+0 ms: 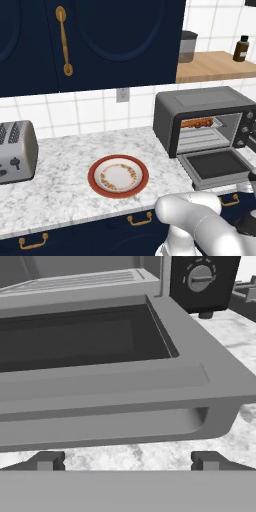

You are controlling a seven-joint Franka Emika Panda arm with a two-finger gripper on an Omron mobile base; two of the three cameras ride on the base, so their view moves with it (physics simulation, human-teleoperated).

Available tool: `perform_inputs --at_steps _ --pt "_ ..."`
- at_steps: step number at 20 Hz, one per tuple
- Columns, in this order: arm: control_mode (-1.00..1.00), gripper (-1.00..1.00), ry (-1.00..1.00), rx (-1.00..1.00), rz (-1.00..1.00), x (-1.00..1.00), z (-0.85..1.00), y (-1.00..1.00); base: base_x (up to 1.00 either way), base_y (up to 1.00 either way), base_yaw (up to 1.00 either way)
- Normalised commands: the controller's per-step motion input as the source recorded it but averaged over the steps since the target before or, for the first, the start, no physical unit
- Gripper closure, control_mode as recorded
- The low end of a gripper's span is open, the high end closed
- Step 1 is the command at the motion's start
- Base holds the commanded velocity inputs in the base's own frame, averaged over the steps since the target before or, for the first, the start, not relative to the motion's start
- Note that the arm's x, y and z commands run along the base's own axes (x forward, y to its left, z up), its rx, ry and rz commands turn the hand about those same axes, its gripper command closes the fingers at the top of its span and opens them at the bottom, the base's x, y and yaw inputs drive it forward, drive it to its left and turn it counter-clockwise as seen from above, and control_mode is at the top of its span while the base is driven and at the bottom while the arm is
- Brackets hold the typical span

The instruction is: Pick up the kebab skewer and baguette bread, and place them inside the toaster oven. Close the toaster oven door and start by setting the timer.

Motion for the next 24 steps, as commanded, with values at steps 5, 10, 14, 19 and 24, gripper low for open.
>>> perform_inputs --at_steps 5,10,14,19,24 --pt "-1.0 -1.0 0.0 0.0 0.0 0.02 -0.26 0.0 0.0 0.0 0.0" --pt "-1.0 -1.0 0.0 0.0 0.0 0.09 -0.17 0.0 0.0 0.0 0.0" --pt "-1.0 -1.0 0.0 0.0 0.0 0.02 0.0 0.08 0.0 0.0 0.0" --pt "-1.0 -1.0 0.0 0.0 0.0 0.0 0.0 0.23 0.0 0.0 0.0" --pt "-1.0 -1.0 0.0 0.0 0.0 0.05 -0.12 0.08 0.0 0.0 0.0"
